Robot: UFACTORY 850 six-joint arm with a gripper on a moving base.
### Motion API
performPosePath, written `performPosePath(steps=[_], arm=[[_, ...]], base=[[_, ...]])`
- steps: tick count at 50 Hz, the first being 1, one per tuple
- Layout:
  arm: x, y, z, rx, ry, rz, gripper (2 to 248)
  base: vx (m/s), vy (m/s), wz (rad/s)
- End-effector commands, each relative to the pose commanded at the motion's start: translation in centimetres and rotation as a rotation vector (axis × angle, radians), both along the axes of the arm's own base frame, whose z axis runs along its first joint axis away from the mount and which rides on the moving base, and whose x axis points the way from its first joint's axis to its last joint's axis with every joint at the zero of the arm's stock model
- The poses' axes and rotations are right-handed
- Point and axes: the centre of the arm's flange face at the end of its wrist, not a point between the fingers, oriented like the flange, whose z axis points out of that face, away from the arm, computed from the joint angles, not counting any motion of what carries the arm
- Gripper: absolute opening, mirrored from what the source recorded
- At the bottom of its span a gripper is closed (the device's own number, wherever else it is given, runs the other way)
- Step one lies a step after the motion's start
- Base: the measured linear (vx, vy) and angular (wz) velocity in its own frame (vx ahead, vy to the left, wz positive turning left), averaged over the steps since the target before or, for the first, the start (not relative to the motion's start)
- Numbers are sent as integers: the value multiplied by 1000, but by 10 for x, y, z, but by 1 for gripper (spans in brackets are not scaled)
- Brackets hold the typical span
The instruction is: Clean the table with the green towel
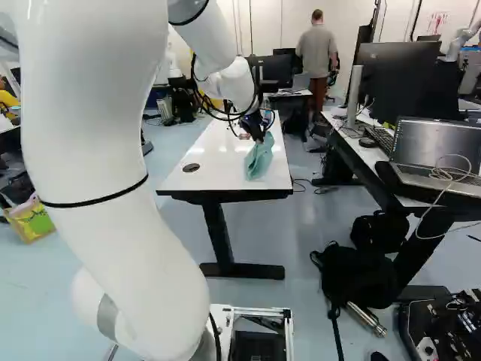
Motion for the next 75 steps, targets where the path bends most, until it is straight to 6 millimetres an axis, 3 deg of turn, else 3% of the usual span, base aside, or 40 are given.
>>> performPosePath(steps=[34,75], arm=[[31,13,-2,-2,-7,35,24],[46,10,-53,17,75,35,24]], base=[[0,0,0],[0,0,0]])
